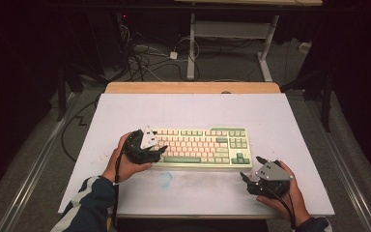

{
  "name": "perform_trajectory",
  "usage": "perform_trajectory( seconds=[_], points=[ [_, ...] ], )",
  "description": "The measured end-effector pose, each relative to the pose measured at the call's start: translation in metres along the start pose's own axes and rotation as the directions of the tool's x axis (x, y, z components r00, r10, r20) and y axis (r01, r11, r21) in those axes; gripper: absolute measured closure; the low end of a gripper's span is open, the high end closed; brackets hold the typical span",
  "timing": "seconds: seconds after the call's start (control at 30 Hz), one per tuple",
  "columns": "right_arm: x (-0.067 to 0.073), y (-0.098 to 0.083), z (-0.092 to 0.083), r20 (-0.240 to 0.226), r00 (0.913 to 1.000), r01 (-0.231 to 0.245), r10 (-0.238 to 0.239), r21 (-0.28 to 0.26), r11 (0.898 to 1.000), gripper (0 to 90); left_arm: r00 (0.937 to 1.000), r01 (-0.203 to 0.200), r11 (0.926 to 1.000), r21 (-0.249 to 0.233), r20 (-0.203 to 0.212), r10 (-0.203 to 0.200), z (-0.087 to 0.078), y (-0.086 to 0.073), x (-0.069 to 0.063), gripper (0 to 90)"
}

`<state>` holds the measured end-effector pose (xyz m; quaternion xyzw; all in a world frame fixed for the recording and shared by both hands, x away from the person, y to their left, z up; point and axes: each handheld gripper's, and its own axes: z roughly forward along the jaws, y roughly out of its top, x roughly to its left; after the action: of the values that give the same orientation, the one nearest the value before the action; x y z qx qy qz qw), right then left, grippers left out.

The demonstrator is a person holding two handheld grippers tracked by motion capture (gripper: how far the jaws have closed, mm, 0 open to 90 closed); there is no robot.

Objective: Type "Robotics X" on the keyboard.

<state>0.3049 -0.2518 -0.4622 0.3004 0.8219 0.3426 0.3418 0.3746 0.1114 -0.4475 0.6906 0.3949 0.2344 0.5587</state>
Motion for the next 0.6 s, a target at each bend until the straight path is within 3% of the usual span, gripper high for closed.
perform_trajectory(
  seconds=[0.17, 0.47, 0.6],
  points=[
    [-0.001, 0.0, -0.001, 0.001, 1.0, -0.001, 0.001, -0.005, 1.0, 26.8, 1.0, 0.007, 0.9996, -0.029, -0.004, -0.007, -0.005, -0.002, 0.001, 18.7],
    [-0.002, 0.0, -0.002, 0.004, 0.9999, -0.01, 0.01, -0.01, 1.0, 26.8, 0.998, -0.052, 0.9981, -0.032, -0.037, 0.05, -0.018, -0.011, 0.006, 17.4],
    [-0.002, 0.0, -0.003, 0.004, 0.9999, -0.01, 0.01, -0.012, 1.0, 26.8, 0.9971, -0.057, 0.9979, -0.03, -0.052, 0.056, -0.024, -0.016, 0.01, 17.4]
  ],
)
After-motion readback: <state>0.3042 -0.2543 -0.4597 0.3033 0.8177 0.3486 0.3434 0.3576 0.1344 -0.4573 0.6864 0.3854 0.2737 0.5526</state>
